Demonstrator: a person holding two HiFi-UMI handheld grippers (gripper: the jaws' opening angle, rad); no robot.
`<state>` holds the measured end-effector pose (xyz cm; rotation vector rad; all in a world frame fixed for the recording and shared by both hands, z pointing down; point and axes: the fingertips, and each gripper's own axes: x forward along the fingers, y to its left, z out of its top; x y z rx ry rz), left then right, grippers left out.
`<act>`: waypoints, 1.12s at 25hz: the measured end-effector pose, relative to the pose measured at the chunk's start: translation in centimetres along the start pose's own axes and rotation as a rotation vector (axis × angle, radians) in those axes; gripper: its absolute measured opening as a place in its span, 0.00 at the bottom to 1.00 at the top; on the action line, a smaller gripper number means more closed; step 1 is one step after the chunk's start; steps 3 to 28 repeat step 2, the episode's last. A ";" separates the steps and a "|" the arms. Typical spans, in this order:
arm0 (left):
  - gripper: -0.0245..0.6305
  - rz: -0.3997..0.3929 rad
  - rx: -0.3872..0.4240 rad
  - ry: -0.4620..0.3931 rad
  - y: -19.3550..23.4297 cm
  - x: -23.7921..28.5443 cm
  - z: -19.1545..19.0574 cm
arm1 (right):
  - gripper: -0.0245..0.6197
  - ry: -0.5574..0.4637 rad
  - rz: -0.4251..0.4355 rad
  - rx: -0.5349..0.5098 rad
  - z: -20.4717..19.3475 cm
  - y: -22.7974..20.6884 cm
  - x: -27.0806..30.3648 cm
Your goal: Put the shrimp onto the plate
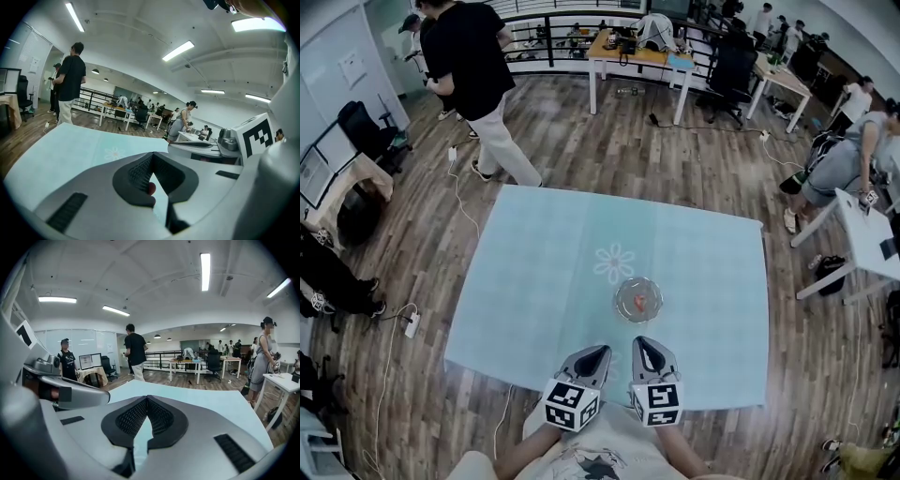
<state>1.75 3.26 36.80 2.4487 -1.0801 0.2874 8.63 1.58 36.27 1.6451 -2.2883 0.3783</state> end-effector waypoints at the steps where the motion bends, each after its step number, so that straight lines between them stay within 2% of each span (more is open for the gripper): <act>1: 0.05 0.001 -0.001 -0.001 0.0 0.0 0.0 | 0.07 0.002 0.003 -0.001 0.0 0.1 0.1; 28: 0.05 0.001 -0.002 -0.002 0.1 0.0 0.1 | 0.07 0.004 0.007 -0.003 0.0 0.2 0.2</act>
